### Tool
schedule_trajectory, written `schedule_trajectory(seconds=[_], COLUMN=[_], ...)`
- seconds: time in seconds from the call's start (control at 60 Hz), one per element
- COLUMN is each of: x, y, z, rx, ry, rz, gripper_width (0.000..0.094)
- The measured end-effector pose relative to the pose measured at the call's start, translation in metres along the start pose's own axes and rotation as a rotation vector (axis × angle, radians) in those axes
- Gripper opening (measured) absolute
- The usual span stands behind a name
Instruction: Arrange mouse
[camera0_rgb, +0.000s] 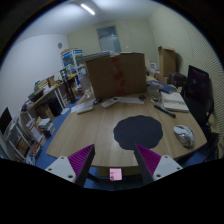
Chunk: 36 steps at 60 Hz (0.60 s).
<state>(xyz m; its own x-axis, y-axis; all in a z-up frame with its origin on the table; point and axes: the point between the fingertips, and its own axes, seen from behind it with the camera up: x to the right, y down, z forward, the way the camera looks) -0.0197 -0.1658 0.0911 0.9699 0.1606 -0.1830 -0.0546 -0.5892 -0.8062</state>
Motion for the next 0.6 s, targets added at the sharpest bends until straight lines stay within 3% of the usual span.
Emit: schedule_trajectory(seconds=[0.267,0.6], x=[0.082,0.259], y=[0.014,0.010], z=[-0.020,0.007], rx=[0.003,0.052], ry=[0.107,0.313], rz=[0.050,-0.009], gripper_width=[0.0812,0.0810])
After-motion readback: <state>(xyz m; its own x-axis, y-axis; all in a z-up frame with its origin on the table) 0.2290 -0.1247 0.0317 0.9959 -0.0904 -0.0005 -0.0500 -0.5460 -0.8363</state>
